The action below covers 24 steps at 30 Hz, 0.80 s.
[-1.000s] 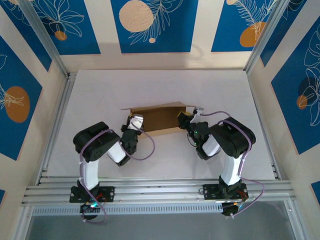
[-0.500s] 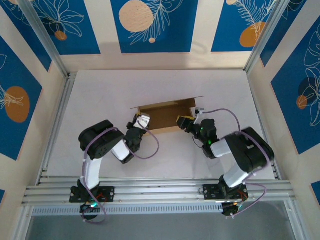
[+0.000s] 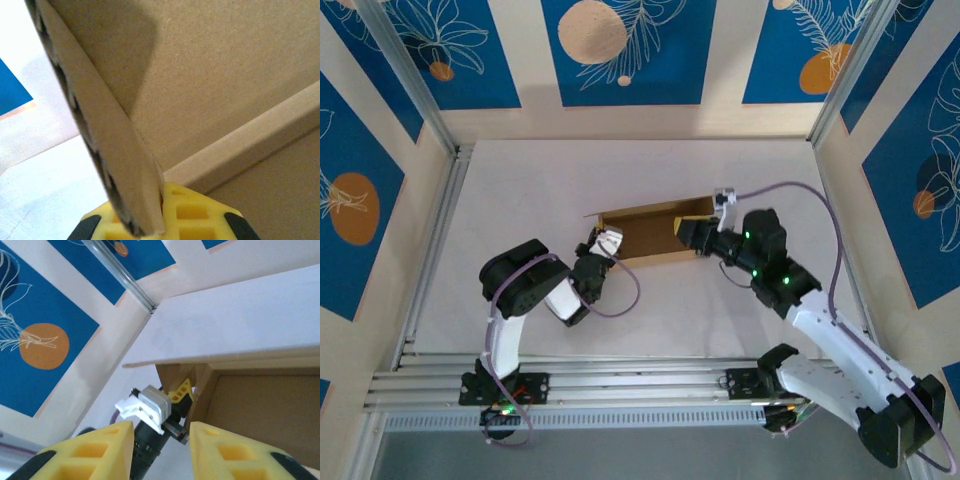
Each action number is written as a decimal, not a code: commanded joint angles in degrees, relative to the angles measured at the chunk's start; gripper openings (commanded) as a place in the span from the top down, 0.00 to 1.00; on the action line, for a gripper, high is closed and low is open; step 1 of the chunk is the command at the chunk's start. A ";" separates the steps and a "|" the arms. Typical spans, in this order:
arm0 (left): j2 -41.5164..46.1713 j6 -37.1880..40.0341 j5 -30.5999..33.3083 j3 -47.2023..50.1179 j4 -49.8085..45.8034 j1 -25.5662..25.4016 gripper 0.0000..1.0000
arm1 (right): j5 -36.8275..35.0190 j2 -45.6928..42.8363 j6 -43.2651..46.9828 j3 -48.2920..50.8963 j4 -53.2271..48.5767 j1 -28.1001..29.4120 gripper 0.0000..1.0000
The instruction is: Fold the paper box
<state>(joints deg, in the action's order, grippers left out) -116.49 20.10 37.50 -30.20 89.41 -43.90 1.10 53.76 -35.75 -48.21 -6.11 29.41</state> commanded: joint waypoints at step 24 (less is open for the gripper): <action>6.07 -9.46 -14.29 12.23 -8.82 -6.11 0.44 | 1.46 34.09 -10.26 -15.07 -9.48 -2.52 0.66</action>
<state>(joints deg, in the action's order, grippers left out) -110.37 12.47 28.64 -20.62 88.47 -46.28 -0.14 85.73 -44.05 -65.23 -14.06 27.46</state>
